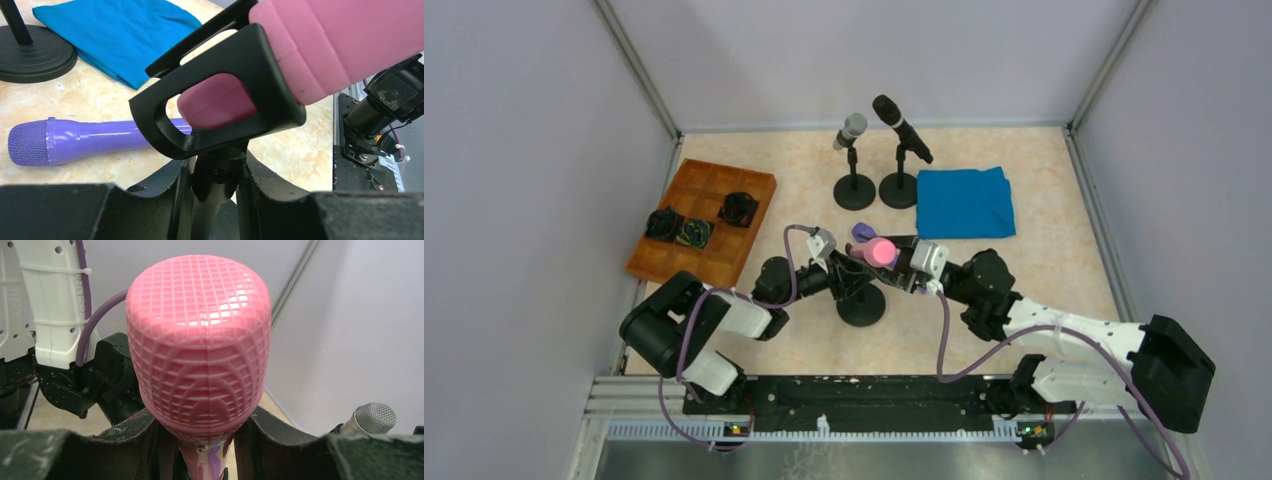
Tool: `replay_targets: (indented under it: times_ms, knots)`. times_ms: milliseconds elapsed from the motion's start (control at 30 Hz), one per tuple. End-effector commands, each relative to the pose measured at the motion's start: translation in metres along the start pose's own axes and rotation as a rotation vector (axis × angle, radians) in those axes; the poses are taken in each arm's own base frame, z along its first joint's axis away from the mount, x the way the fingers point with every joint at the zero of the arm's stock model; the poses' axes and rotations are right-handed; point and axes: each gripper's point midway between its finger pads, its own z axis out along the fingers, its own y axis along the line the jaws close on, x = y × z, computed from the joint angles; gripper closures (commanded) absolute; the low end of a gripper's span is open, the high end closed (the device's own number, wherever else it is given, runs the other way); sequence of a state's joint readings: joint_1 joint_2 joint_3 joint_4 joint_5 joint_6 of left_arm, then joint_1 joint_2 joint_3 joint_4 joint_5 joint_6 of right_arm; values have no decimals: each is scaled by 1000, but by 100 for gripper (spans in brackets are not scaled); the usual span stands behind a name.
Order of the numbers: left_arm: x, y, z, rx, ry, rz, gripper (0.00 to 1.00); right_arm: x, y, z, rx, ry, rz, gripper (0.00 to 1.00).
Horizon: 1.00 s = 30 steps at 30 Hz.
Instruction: Attach the microphones to the stand
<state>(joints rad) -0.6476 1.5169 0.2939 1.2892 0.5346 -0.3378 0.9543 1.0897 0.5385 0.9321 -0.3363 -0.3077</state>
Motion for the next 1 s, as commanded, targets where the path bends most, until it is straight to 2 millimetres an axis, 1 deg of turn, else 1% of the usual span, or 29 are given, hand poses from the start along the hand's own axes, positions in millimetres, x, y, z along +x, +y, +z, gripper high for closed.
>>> replay_targets:
  times_ms: [0, 133, 300, 433, 533, 633, 733, 833, 900, 967]
  knots:
    - [-40, -14, 5, 69, -132, 86, 100, 12, 8, -3, -11, 34, -23, 100]
    - [-40, -15, 2, 62, -136, 101, 100, 25, 13, -10, -16, 85, -33, 100]
    - [-37, -16, 2, 67, -116, 119, 100, 47, 18, -20, -4, 172, -50, 100]
    - [-34, -14, 1, 57, -97, 136, 100, 63, 19, -29, 24, 246, -12, 100]
    - [-33, -13, 2, 52, -85, 150, 100, 74, 18, -32, 38, 331, 31, 100]
    - [-32, -15, 3, 46, -77, 168, 100, 76, 17, -34, 52, 365, 26, 100]
    - [-31, -16, 5, 39, -71, 190, 100, 84, 17, -38, 59, 434, 29, 100]
    - [-32, -14, 4, 20, -69, 203, 100, 86, 19, -42, 58, 508, -14, 100]
    - [-32, -12, 4, 6, -67, 212, 100, 81, 17, -44, 70, 528, -6, 100]
    - [-32, -10, 3, -10, -61, 224, 100, 73, 14, -43, 93, 546, 40, 100]
